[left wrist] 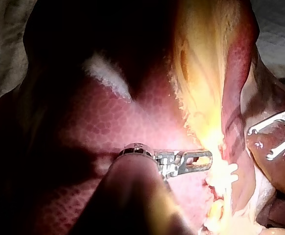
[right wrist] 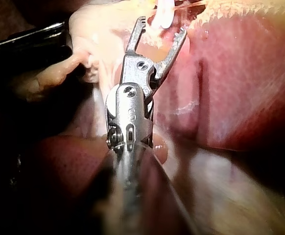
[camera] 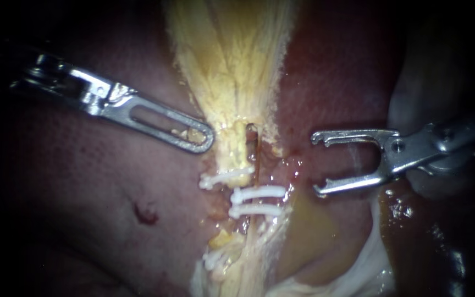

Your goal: Going back second clip right tube

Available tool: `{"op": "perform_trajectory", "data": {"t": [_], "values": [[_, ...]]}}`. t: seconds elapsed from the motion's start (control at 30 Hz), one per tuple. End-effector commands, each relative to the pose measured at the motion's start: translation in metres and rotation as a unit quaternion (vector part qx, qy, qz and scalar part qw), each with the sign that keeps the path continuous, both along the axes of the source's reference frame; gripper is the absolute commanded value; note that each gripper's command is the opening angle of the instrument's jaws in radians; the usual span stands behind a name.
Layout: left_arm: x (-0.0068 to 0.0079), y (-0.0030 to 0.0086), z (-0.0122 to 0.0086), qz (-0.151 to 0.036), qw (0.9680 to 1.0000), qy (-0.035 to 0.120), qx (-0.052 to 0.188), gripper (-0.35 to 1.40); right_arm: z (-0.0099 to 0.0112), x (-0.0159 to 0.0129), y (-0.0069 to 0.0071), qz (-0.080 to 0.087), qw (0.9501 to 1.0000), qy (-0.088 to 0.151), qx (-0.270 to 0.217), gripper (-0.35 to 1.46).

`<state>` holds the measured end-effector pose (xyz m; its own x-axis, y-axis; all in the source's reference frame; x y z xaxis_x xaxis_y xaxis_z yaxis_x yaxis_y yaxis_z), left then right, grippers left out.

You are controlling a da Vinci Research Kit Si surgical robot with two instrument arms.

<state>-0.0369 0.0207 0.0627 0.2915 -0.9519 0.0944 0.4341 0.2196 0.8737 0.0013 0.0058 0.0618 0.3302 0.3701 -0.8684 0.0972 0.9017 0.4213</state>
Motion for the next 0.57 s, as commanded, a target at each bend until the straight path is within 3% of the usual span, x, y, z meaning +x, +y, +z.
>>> {"op": "perform_trajectory", "data": {"t": [0.03,0.57], "values": [[-0.0002,0.0001,0.0001,0.001,1.0000,0.000,-0.001,-0.35,0.0000,0.0000,0.0000,0.000,1.0000,0.000,0.000,0.50],[-0.0001,0.0003,0.0005,0.005,1.0000,-0.002,-0.004,-0.35,0.0001,0.0001,-0.0002,0.001,1.0000,-0.001,-0.001,0.50]]}}
